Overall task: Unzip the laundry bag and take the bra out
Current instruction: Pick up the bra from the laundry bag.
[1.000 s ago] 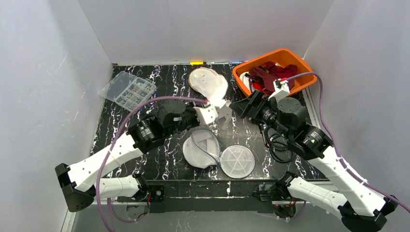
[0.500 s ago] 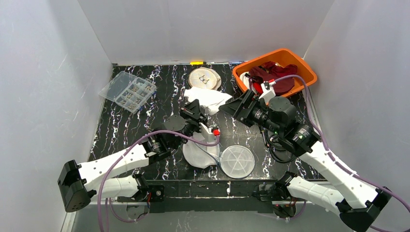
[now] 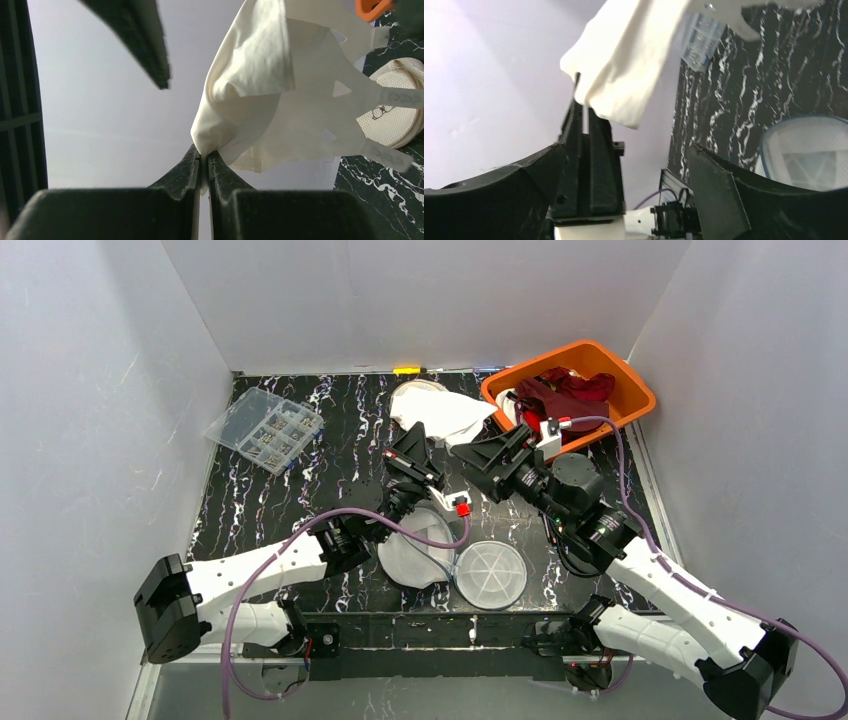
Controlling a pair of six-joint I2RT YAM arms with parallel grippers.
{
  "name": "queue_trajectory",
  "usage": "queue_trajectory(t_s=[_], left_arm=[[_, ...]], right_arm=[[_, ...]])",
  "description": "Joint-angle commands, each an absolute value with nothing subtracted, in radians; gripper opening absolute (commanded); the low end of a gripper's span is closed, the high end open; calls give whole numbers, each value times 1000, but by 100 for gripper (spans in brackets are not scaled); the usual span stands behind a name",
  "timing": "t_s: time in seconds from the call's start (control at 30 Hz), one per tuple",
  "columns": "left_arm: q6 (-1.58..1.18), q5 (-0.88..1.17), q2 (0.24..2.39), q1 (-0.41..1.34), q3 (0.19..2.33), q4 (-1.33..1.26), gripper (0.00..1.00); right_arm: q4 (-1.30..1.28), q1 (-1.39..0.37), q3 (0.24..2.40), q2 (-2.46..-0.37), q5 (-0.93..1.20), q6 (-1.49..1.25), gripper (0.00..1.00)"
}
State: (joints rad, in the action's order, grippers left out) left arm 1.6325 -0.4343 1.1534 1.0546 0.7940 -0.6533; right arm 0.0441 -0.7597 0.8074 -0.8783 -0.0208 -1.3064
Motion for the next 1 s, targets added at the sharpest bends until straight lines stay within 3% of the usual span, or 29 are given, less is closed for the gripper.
queue_trajectory(t_s=[0.0,0.77,0.97], left_arm=[[1678,-460,1164,1067,823,-803,0],[1711,-486,1189,1157,813,-917,0],[1715,-512,1211,1157,831,-926,0]], right_arm=[[194,-758,833,-852,-122,-1338,99],[307,-746,919,-1016,-169,-1329,99],[354,-743,928,-1031,-67,-1274,99]])
